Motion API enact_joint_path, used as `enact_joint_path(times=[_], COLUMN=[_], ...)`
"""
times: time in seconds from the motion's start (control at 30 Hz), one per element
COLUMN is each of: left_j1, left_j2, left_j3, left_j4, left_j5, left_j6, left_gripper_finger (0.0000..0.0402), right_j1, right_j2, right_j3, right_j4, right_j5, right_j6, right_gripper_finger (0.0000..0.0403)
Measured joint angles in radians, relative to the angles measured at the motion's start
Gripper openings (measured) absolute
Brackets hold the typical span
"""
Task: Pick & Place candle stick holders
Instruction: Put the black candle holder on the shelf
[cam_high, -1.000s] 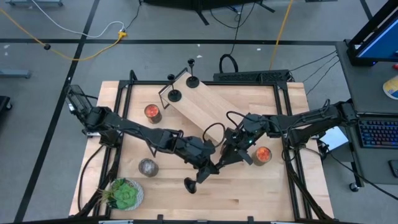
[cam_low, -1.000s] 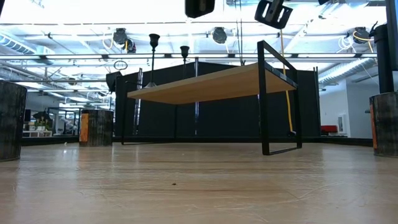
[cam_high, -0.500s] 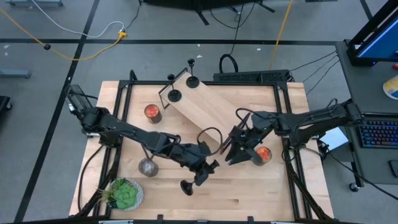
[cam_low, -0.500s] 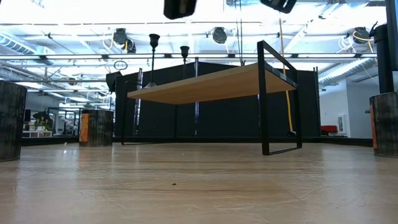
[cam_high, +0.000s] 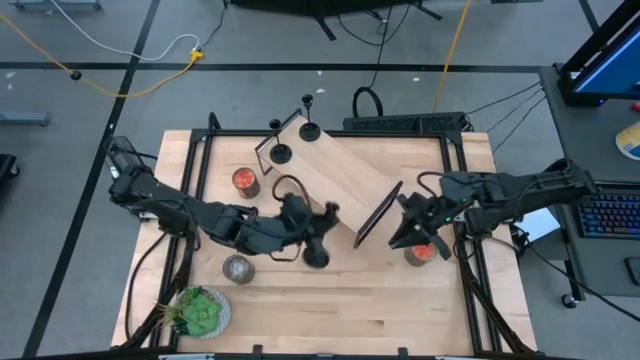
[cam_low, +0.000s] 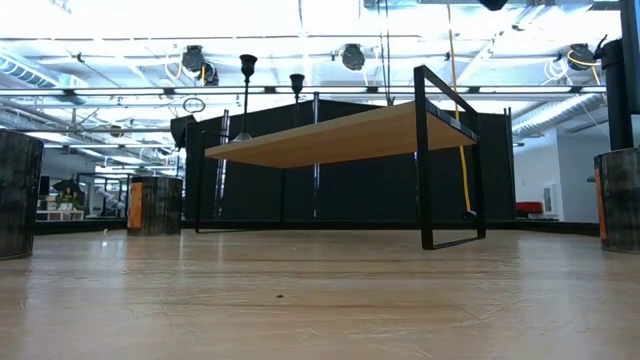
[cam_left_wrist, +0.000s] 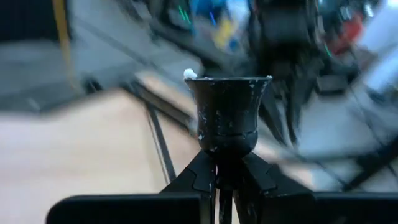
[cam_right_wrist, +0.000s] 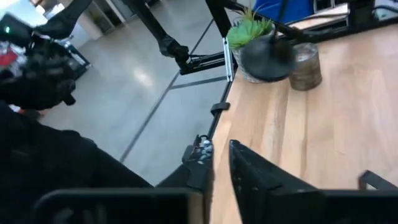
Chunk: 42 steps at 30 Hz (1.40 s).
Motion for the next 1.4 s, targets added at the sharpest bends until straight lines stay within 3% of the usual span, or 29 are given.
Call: enact_joint_path(times=[0.1, 0.2, 0.37, 0.6, 0.87, 1.1, 1.27, 1.4], left_j1=[0.017, 0.048, 0.136, 0.253, 0.324, 0.352, 0.309, 0.257], left_j2=[0.002, 0.016, 0.055, 0.131, 0.214, 0.219, 0.218, 0.219], left_j3=[0.000, 0.000, 0.000, 0.000, 0.000, 0.000, -0.001, -0.001], left_j4=[0.121, 0.230, 0.363, 0.388, 0.482, 0.495, 0.566, 0.559], left_j5=[-0.126, -0.204, -0.260, -0.201, -0.227, -0.218, -0.300, -0.441], left_j6=[0.152, 0.325, 0.493, 0.466, 0.504, 0.458, 0.485, 0.493], left_gripper_finger=[0.0028, 0.0028, 0.0028, 0.0028, 0.0028, 0.0028, 0.0028, 0.0028], right_j1=[0.000, 0.000, 0.000, -0.002, -0.042, -0.087, -0.121, -0.128], right_j2=[-0.040, -0.069, -0.090, -0.124, -0.185, -0.320, -0.463, -0.556], right_j3=[0.000, 0.000, 0.000, 0.000, -0.002, -0.106, -0.146, -0.166], right_j4=[-0.040, -0.077, -0.130, -0.234, -0.330, -0.331, -0.368, -0.457], right_j5=[0.002, 0.003, 0.023, 0.162, 0.262, 0.205, 0.082, 0.046], right_j6=[-0.046, -0.072, -0.120, -0.176, -0.221, -0.209, -0.236, -0.238], right_gripper_finger=[0.0006, 0.0006, 0.0002, 0.0001, 0.0001, 0.0000, 0.0000, 0.0000])
